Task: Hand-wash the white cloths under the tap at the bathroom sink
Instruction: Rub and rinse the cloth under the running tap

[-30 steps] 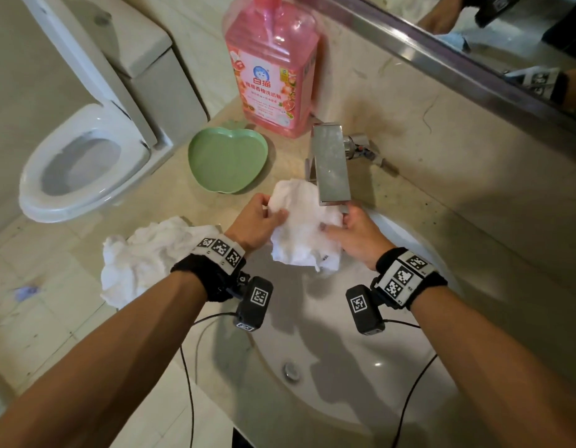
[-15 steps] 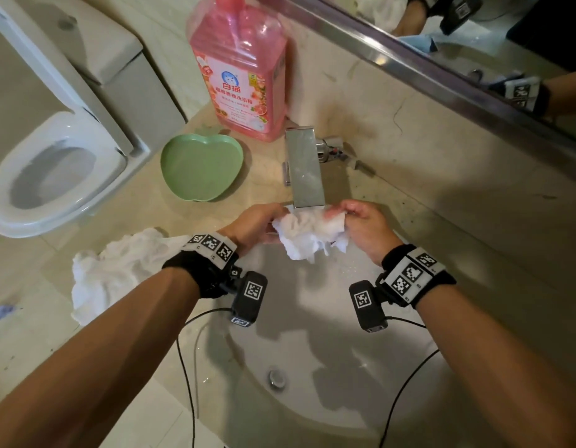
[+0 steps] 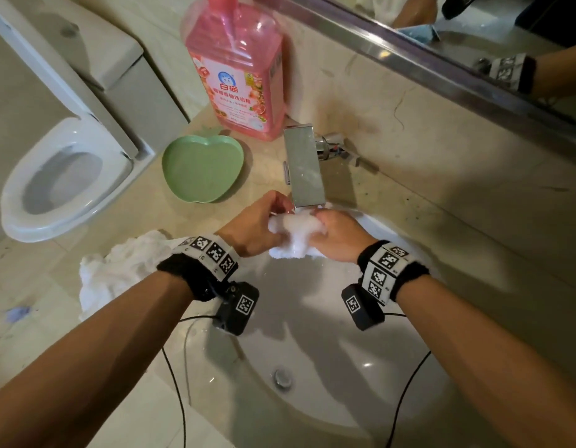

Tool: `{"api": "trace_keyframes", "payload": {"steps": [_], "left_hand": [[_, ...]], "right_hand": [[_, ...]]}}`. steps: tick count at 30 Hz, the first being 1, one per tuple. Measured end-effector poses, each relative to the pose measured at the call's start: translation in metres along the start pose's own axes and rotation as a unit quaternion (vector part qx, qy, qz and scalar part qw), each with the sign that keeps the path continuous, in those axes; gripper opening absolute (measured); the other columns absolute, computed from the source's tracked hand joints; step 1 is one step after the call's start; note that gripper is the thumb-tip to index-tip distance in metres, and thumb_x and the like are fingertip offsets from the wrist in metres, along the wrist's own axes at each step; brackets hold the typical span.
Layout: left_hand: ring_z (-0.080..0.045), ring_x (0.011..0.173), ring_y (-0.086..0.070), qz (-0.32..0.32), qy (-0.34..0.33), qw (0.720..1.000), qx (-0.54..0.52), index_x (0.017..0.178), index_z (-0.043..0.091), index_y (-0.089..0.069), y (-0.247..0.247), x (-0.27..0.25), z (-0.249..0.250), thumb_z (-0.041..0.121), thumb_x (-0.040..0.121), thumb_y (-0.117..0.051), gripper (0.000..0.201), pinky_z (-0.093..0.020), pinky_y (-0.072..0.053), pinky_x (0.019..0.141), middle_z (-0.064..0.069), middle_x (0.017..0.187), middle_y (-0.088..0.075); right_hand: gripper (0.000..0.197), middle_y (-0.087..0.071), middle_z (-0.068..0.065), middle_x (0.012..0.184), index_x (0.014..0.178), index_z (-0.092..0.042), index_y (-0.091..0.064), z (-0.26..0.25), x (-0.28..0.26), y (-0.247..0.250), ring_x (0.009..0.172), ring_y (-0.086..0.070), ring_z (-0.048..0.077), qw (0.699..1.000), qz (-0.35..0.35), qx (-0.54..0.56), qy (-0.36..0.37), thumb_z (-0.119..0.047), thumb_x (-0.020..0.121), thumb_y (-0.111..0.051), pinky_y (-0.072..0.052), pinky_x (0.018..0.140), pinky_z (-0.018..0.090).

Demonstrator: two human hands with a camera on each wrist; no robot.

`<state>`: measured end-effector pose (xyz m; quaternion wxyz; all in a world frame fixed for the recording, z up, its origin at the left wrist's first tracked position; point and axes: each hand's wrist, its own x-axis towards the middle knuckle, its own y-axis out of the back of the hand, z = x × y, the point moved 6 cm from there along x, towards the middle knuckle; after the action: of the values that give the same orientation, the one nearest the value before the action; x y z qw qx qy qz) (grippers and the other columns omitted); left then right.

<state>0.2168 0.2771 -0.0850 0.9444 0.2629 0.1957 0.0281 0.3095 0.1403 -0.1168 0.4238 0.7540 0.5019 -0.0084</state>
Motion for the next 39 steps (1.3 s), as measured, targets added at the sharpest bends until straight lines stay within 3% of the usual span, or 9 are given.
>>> {"api": "trace_keyframes", "payload": {"steps": [4, 8, 11, 19, 22, 25, 29, 32, 39], "left_hand": [[-0.013, 0.105, -0.058, -0.067, 0.071, 0.994, 0.039, 0.129, 0.023, -0.036, -0.014, 0.006, 0.0, 0.031, 0.06, -0.09, 0.088, -0.025, -0.049, 0.087, 0.007, 0.118, -0.056], [-0.025, 0.099, -0.066, -0.066, 0.121, 0.987, 0.078, 0.109, 0.02, -0.054, -0.029, 0.025, -0.003, 0.029, 0.064, -0.088, 0.057, -0.027, -0.051, 0.076, 0.004, 0.094, -0.064], [-0.027, 0.113, -0.061, -0.106, 0.144, 0.971, 0.156, 0.124, 0.013, -0.054, -0.042, 0.034, -0.007, 0.026, 0.079, -0.075, 0.051, -0.034, -0.05, 0.098, -0.008, 0.122, -0.062], [-0.027, 0.098, -0.064, -0.002, -0.077, 0.961, 0.266, 0.116, 0.036, -0.053, -0.044, 0.034, 0.033, 0.03, 0.082, -0.065, 0.037, -0.037, -0.055, 0.086, -0.007, 0.116, -0.065], [-0.031, 0.103, -0.063, -0.042, 0.039, 0.941, 0.332, 0.128, 0.02, -0.056, -0.046, 0.041, 0.014, 0.032, 0.084, -0.065, 0.046, -0.042, -0.054, 0.089, -0.012, 0.122, -0.063], [-0.026, 0.097, -0.064, -0.069, 0.017, 0.91, 0.409, 0.12, 0.02, -0.061, -0.051, 0.043, 0.012, 0.037, 0.092, -0.051, 0.034, -0.042, -0.054, 0.089, -0.007, 0.111, -0.066], [-0.02, 0.093, -0.064, -0.002, 0.015, 0.923, 0.385, 0.123, 0.031, -0.059, -0.05, 0.048, 0.015, 0.04, 0.097, -0.041, 0.032, -0.029, -0.053, 0.082, 0.003, 0.113, -0.066], [-0.024, 0.096, -0.063, 0.003, 0.021, 0.938, 0.345, 0.126, 0.024, -0.056, -0.055, 0.046, 0.021, 0.029, 0.098, -0.044, 0.03, -0.028, -0.043, 0.073, -0.003, 0.113, -0.065], [-0.022, 0.11, -0.059, -0.019, 0.007, 0.983, 0.18, 0.124, 0.022, -0.057, -0.042, 0.04, 0.013, 0.028, 0.085, -0.068, 0.041, -0.018, -0.044, 0.081, 0.005, 0.104, -0.062]], "right_hand": [[0.036, -0.069, 0.006, 0.114, 0.117, -0.017, -0.069, -0.021, 0.001, 0.003, 0.109, -0.063, 0.025, 0.994, 0.033, -0.068, 0.082, -0.02, 0.082, -0.068, -0.041, 0.086, 0.021], [0.031, -0.071, 0.008, 0.105, 0.106, -0.016, -0.073, -0.038, -0.008, 0.016, 0.093, -0.066, 0.028, 0.982, 0.106, -0.085, 0.131, -0.02, 0.075, -0.073, -0.052, 0.084, 0.031], [0.044, -0.07, 0.008, 0.1, 0.11, -0.013, -0.068, -0.024, -0.012, 0.028, 0.089, -0.066, 0.028, 0.983, 0.144, -0.078, 0.087, -0.026, 0.07, -0.08, -0.054, 0.076, 0.034], [0.077, -0.053, -0.007, 0.115, 0.123, -0.031, -0.04, 0.014, -0.005, 0.007, 0.101, -0.061, 0.019, 0.962, -0.044, 0.24, -0.125, -0.013, 0.066, -0.088, -0.06, 0.061, 0.03], [0.06, -0.054, -0.014, 0.098, 0.117, -0.026, -0.054, 0.001, 0.005, 0.006, 0.095, -0.061, 0.013, 0.994, -0.05, 0.068, -0.063, -0.027, 0.066, -0.087, -0.055, 0.063, 0.026], [0.03, -0.066, -0.006, 0.093, 0.092, -0.022, -0.068, -0.014, 0.01, -0.002, 0.092, -0.064, 0.016, 0.991, -0.05, -0.12, -0.004, -0.039, 0.073, -0.083, -0.055, 0.084, 0.032], [0.025, -0.071, 0.007, 0.108, 0.105, -0.011, -0.07, -0.009, 0.011, -0.004, 0.097, -0.065, 0.023, 0.988, 0.023, -0.152, 0.001, -0.02, 0.083, -0.073, -0.046, 0.083, 0.027], [0.012, -0.069, 0.003, 0.092, 0.086, -0.019, -0.068, -0.005, 0.008, -0.005, 0.09, -0.066, 0.022, 0.987, 0.045, -0.152, -0.002, -0.008, 0.081, -0.07, -0.045, 0.077, 0.024], [0.023, -0.068, -0.007, 0.086, 0.095, -0.026, -0.066, 0.017, 0.008, 0.003, 0.079, -0.067, 0.011, 0.994, 0.104, -0.008, -0.029, -0.028, 0.078, -0.082, -0.057, 0.071, 0.027]]}}
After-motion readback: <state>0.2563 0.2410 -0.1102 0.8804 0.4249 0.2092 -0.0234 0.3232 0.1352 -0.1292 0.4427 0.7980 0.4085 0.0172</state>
